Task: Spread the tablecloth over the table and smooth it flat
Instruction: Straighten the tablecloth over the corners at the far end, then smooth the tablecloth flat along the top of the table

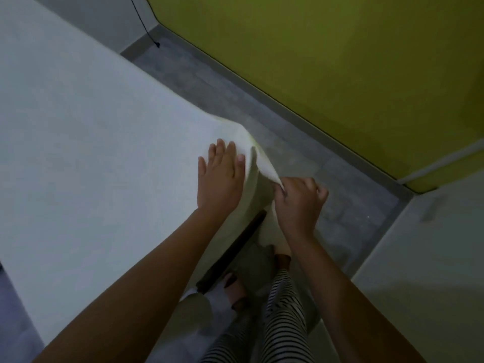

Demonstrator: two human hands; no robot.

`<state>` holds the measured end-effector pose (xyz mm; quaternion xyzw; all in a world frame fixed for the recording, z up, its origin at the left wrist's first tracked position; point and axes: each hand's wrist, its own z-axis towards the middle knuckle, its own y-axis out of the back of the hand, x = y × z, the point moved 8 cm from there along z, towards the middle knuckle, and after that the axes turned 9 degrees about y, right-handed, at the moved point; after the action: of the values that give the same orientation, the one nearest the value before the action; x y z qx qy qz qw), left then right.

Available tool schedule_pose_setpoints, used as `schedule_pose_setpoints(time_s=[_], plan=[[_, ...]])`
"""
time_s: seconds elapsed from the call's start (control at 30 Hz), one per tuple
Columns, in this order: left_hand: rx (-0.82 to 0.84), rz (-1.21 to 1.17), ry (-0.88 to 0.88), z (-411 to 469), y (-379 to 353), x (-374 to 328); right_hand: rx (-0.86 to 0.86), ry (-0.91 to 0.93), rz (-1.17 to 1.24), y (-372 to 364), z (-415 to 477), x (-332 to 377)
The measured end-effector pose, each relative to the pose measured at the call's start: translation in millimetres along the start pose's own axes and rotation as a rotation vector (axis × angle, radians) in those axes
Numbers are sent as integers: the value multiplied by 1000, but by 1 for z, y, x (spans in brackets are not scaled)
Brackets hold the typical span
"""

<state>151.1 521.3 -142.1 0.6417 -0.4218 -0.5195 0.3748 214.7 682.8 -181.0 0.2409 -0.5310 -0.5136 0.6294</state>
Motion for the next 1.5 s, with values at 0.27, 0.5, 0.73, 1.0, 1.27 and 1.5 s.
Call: schedule_pose_setpoints(time_s=[0.27,0.5,0.73,1.0,1.27,1.5], plan=[[17,73,-34,1,-6,-2,25,-73,-81,-3,-23,-9],[15,85,-74,0,-8,-3,267,-169,-122,-68,-85,-35],[114,-149,-76,-1,3,7,917,-555,6,-115,-212,-68],[-29,-213,-76,-45,44,59,727,-296,-304,-61,-151,-48],[-40,-121,-19,-80,51,103,467,-163,-160,-19,-80,-7],[-125,-111,149,-102,83,167,444,22,-147,13,-41,58]])
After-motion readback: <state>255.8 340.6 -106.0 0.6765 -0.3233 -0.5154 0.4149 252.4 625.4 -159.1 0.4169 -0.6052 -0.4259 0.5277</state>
